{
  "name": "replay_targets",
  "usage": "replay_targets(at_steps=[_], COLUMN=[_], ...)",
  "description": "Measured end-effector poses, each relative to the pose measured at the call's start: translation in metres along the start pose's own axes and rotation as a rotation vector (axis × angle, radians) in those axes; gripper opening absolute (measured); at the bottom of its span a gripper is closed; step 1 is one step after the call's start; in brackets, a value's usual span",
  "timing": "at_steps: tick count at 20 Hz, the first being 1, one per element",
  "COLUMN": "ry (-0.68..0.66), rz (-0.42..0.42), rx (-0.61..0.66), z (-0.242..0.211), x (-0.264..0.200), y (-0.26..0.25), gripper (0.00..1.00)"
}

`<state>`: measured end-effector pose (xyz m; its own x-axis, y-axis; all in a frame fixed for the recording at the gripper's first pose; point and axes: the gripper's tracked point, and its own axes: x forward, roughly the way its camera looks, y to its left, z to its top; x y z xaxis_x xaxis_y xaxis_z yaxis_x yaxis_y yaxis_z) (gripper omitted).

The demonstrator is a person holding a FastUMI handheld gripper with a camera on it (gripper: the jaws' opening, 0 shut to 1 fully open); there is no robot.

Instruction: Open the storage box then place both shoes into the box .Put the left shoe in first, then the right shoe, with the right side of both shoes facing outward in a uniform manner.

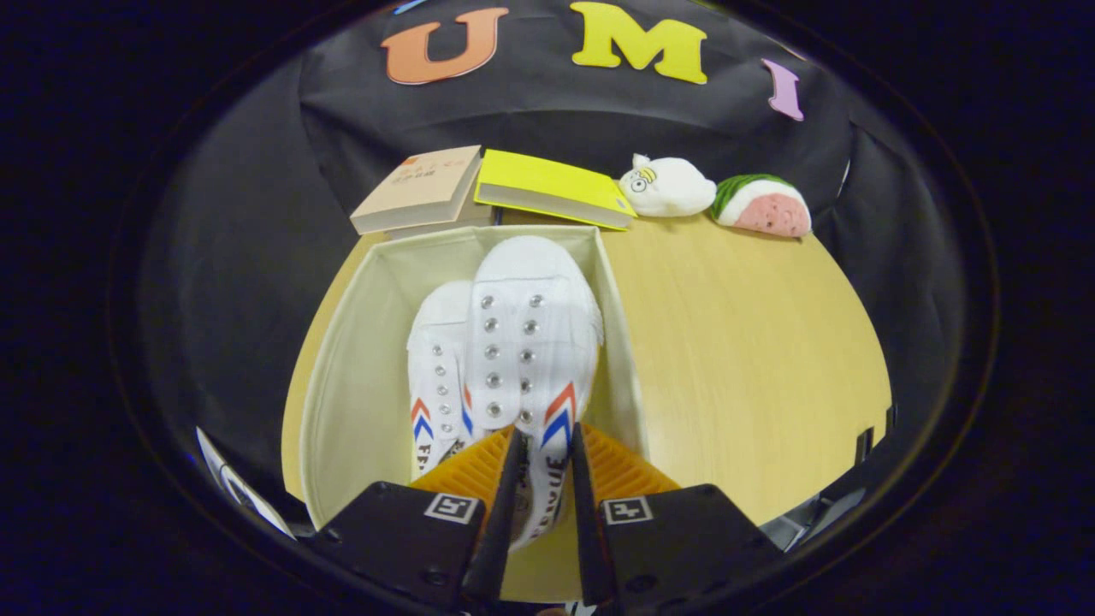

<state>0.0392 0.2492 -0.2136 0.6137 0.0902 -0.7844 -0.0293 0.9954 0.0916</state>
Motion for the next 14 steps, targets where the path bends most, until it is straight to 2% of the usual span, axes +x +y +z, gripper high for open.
replay_targets(at_steps=[3, 6, 7, 14], ry=[-0.036, -0.136, -0.177, -0.448], rz=[0.013, 0.037, 0.047, 0.038], rx=[-0.025, -0.042, -0.050, -0.059], z=[-0.001, 0.016, 0.024, 0.065], x=[-0.016, -0.045, -0.057, -0.142], y=[-0.001, -0.006, -0.008, -0.047], gripper=[0.39, 0.50, 0.61, 0.81])
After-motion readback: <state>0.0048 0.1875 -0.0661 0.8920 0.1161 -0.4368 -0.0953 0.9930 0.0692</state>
